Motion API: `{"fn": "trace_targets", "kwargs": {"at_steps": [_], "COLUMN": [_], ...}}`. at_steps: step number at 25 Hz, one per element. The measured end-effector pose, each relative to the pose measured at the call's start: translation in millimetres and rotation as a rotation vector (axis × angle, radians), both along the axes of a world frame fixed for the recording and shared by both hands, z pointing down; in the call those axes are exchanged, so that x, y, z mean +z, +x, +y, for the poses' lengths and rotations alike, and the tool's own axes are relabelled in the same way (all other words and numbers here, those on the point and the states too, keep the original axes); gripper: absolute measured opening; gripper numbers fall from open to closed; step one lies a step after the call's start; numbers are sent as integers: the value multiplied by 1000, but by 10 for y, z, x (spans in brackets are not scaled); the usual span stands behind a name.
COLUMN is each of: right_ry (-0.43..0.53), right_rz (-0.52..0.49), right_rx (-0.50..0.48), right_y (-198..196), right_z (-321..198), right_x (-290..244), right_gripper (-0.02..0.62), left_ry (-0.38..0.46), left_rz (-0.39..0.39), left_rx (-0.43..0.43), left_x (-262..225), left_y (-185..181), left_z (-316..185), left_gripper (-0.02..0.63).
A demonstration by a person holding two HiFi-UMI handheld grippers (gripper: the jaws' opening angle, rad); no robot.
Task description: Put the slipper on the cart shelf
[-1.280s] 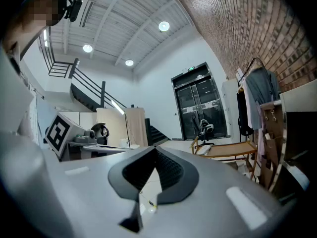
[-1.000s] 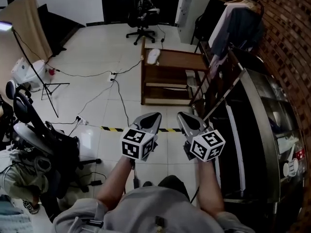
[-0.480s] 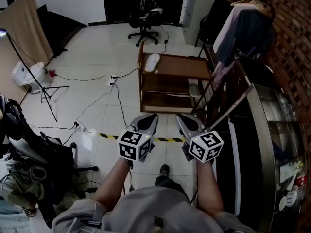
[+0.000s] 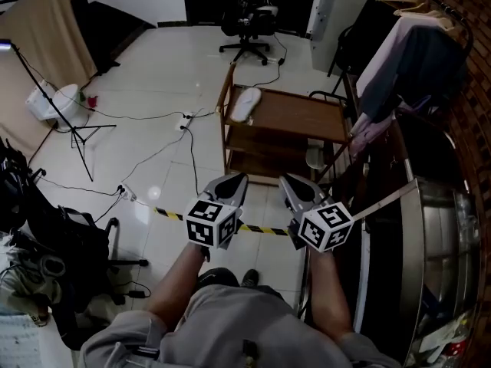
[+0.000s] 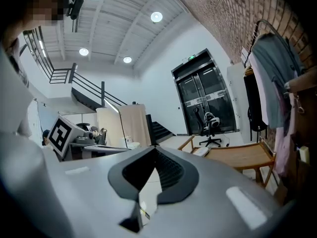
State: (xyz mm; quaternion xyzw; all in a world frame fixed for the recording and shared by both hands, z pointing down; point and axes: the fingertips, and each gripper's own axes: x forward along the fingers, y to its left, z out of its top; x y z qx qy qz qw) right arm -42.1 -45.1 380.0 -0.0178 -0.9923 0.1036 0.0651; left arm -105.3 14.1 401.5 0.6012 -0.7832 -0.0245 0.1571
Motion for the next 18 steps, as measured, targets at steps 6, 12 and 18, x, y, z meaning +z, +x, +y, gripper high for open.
{"fn": "trace_targets", "kwargs": {"at_steps": [6,12,18], "right_ry": [-35,-25,-8], "right_rz": [9,38,90], "right_rx": [-11,-3,28], "right_y": [-382,-937,-1641], "right_z": [-460,-881,-1295], "right_x": [117,272,399], "right_gripper": [-2,-2,-2], "left_ry": [-30,-29,-46], "left_rz": [11,21,63], "left_rx": [-25,-11,18], "left_x": [122,278,532], "left_y": [-402,-967,-1685], "left_z": [-418,-896,-1336], "left_gripper": [8,8,8]}}
